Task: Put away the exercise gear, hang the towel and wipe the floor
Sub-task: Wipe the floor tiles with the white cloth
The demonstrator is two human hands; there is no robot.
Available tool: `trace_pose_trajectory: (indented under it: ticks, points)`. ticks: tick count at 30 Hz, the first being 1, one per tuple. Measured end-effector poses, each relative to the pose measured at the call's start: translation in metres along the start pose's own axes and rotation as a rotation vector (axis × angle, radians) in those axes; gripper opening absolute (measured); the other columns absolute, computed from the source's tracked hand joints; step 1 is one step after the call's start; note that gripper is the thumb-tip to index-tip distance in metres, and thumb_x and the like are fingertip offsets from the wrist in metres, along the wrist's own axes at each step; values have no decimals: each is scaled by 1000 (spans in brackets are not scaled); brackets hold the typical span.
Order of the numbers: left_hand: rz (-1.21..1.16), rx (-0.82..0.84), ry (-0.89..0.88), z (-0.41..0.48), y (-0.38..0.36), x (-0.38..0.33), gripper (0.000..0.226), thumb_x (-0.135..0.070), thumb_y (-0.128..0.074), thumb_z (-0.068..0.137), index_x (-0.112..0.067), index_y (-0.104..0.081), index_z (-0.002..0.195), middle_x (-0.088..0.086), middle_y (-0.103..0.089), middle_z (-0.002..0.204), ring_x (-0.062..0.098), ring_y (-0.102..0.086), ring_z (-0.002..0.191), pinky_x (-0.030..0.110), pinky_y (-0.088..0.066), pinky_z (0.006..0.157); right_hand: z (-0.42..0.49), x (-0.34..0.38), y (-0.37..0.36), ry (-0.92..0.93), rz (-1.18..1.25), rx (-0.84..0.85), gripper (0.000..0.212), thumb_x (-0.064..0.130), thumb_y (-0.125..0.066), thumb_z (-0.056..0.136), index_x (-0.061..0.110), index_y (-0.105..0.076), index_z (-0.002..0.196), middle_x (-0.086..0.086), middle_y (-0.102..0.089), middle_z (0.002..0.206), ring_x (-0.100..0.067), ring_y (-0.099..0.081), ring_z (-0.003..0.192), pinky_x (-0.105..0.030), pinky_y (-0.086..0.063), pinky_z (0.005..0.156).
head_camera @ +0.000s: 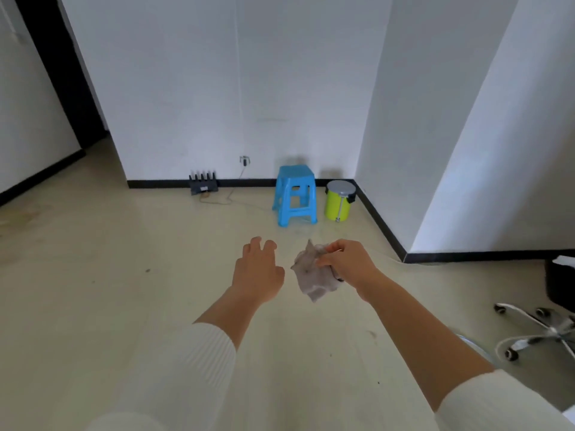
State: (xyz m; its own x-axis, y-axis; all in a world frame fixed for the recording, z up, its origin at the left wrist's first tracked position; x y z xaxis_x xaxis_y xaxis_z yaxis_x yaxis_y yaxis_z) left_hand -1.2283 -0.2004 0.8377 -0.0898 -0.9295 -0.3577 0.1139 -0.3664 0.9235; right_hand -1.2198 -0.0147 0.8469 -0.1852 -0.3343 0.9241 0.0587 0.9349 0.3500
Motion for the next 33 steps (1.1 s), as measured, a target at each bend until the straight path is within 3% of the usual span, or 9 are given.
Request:
trace_pose_trajectory:
  ticks: [12,18,22,26,33]
  points:
    - [70,-53,13,351,-8,13,56,-24,-50,92,-20,-31,144,7,-17,156,24,-23,139,37,-32,107,365,84,9,69,-50,-1,14,8,-69,77,7,-65,90,-4,-63,81,-16,-57,76,-24,-44,61]
    - [39,-7,12,552,-35,24,55,-24,-49,91,-20,-32,143,6,-22,153,23,-24,138,36,-33,106,560,116,14,40,-51,-33,21,9,-70,76,4,-65,97,-11,-67,96,-24,-63,90,-36,-52,77]
    - [48,4,-27,674,-52,9,52,-22,-48,91,-18,-34,141,6,-29,148,23,-30,133,35,-36,102,673,132,34,20,-69,-50,19,7,-69,78,5,-65,97,-8,-65,89,-20,-60,84,-27,-47,65]
    - [25,29,-66,797,-88,-12,52,-24,-48,92,-18,-34,142,5,-30,148,22,-31,133,35,-35,102,794,142,55,27,-80,-88,10,2,-67,80,10,-63,84,0,-59,73,-15,-55,73,-21,-39,56]
    - [-53,108,2,994,-172,-20,51,-24,-48,92,-16,-36,140,4,-36,145,23,-35,129,37,-39,101,1009,128,73,-49,-143,-63,9,6,-68,77,11,-62,81,-1,-58,73,-15,-54,72,-24,-42,59]
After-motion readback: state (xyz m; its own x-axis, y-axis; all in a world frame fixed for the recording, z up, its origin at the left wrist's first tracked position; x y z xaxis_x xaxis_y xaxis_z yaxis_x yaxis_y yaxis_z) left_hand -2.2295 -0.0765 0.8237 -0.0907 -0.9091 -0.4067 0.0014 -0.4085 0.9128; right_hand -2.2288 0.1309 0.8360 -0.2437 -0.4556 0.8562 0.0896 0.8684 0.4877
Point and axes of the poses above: each hand's wrist, its own z-axis towards the middle knuckle, its own y-axis out of the back of the hand, x = y × z, the point moved 10 cm from there along z, towards the middle knuckle
